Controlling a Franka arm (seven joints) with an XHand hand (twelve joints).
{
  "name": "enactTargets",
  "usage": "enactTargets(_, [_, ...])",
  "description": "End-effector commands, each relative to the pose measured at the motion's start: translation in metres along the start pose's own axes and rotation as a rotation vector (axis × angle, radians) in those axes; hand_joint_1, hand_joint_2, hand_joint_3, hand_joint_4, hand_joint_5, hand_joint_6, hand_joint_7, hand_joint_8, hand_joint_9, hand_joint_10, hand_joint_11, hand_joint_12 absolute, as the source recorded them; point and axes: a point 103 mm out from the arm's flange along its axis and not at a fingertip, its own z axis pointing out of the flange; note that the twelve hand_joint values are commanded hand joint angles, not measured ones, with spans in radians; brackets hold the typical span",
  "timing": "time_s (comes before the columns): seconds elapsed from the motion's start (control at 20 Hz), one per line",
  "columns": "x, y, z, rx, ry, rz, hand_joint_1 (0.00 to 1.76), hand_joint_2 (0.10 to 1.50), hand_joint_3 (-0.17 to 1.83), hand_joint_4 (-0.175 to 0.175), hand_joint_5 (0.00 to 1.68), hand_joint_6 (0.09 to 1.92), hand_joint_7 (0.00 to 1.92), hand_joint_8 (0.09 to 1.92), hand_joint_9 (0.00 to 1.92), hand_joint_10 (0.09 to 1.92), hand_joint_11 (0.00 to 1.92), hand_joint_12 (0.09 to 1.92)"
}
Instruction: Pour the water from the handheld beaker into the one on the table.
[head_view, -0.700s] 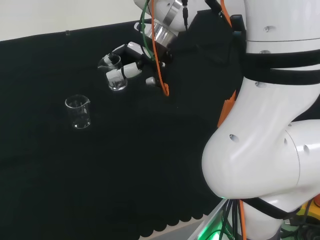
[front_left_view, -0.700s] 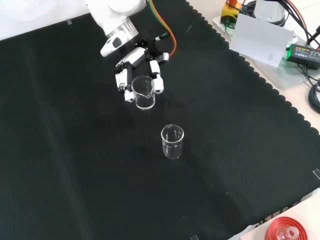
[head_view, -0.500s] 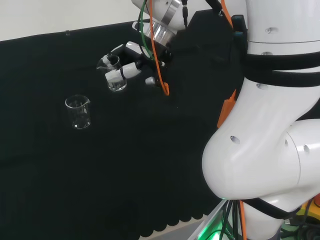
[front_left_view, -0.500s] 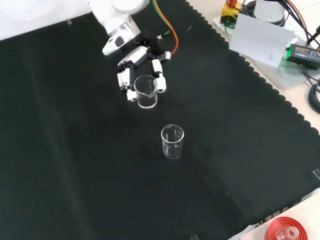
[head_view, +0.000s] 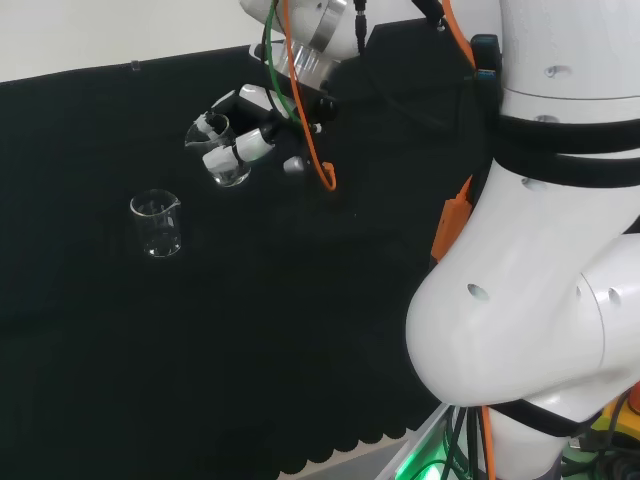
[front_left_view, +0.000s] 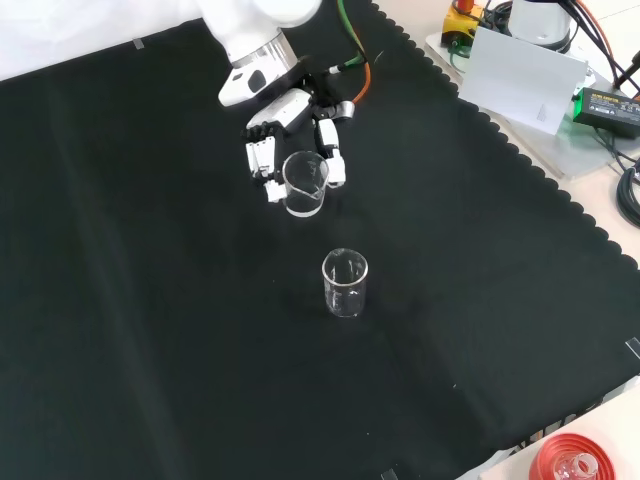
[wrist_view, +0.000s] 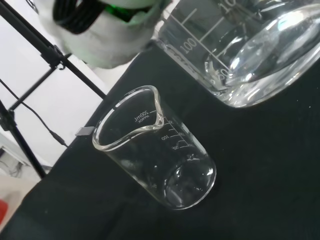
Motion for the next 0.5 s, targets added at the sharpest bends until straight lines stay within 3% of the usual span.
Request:
enactTargets(0.05, [0.011,0.000,0.001,0.005,-0.091,0.015,1.32,1.02,-0.17,-0.175,1.50,0.09,1.56,0.09,1.61,0.14,1.03,0.97])
enactTargets(0.5, [0.025,0.006,0.009,0.041,-0.190,0.030,1.32,1.02,-0.17,-0.175,1.50,0.09,1.56,0.09,1.62,0.13,1.04,0.97])
